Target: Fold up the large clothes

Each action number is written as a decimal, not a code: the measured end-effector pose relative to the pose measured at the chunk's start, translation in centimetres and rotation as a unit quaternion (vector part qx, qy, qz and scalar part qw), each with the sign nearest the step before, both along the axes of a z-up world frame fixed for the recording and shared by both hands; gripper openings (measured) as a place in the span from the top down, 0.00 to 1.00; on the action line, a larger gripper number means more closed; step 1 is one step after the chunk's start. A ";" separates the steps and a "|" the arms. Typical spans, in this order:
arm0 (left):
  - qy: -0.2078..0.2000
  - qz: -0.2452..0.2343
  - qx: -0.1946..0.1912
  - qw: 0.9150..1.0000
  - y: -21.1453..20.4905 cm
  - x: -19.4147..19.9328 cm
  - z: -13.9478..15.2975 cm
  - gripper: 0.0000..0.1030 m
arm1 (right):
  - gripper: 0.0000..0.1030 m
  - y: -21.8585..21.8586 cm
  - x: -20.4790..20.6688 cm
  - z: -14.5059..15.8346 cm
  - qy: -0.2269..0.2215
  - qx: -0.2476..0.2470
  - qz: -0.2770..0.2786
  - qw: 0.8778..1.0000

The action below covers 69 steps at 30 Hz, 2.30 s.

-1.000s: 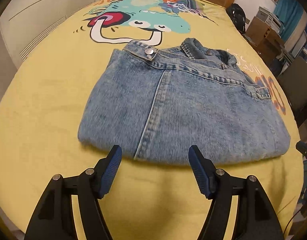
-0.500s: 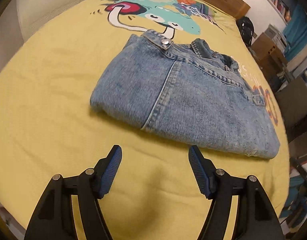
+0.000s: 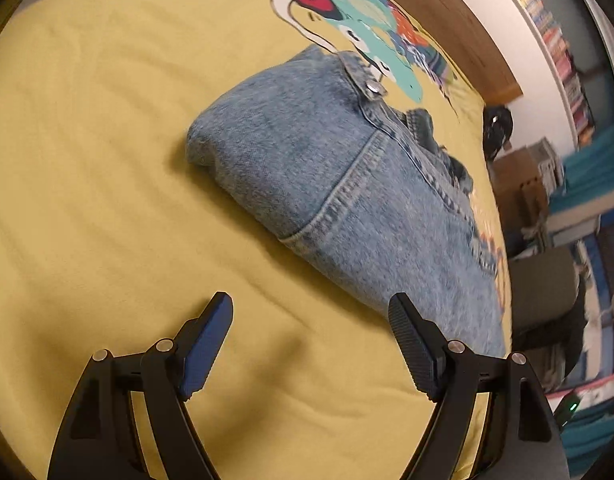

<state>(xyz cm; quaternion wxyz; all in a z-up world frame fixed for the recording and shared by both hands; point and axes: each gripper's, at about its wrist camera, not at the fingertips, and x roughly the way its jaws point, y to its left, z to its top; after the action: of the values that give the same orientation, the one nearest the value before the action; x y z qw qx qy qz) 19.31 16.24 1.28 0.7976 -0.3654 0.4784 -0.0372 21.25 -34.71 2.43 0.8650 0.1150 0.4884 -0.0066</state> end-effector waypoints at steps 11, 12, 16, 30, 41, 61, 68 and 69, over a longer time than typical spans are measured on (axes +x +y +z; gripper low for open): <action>-0.028 0.087 -0.077 0.993 4.0 2.5 -2.3 0.28 | 0.25 -2.9 -0.4 -2.0 0.028 -0.016 -0.024 0.999; -0.031 0.091 -0.081 0.992 4.3 2.7 -2.3 0.28 | 0.25 -3.2 -0.5 -2.1 0.029 -0.016 -0.026 0.999; -0.044 0.101 -0.100 0.989 5.0 3.9 -2.6 0.28 | 0.25 -4.2 -0.5 -2.6 0.037 -0.020 -0.037 0.998; -0.066 0.127 -0.130 0.981 6.4 6.1 -3.4 0.33 | 0.25 -6.3 -0.6 -4.3 0.054 -0.024 -0.051 0.997; -0.037 0.153 -0.123 0.980 6.8 6.4 -3.8 0.72 | 0.25 -7.2 -1.1 -5.1 0.059 -0.017 -0.053 0.997; -0.049 0.140 -0.064 0.987 4.4 7.8 0.2 0.87 | 0.25 -9.8 -2.8 -4.5 0.046 -0.001 -0.077 0.996; -0.060 0.129 -0.047 0.989 3.1 8.5 2.0 0.89 | 0.25 -10.9 -3.5 -4.4 0.039 0.009 -0.086 0.995; -0.062 0.127 -0.045 0.989 2.8 8.6 2.3 0.89 | 0.25 -11.0 -3.6 -4.4 0.038 0.011 -0.087 0.995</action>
<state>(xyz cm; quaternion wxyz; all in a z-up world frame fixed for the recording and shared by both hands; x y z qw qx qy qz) 27.91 19.07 3.61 0.8068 -0.4555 0.3757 0.0204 17.63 -45.76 -1.93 0.8406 0.1666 0.5089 -0.0811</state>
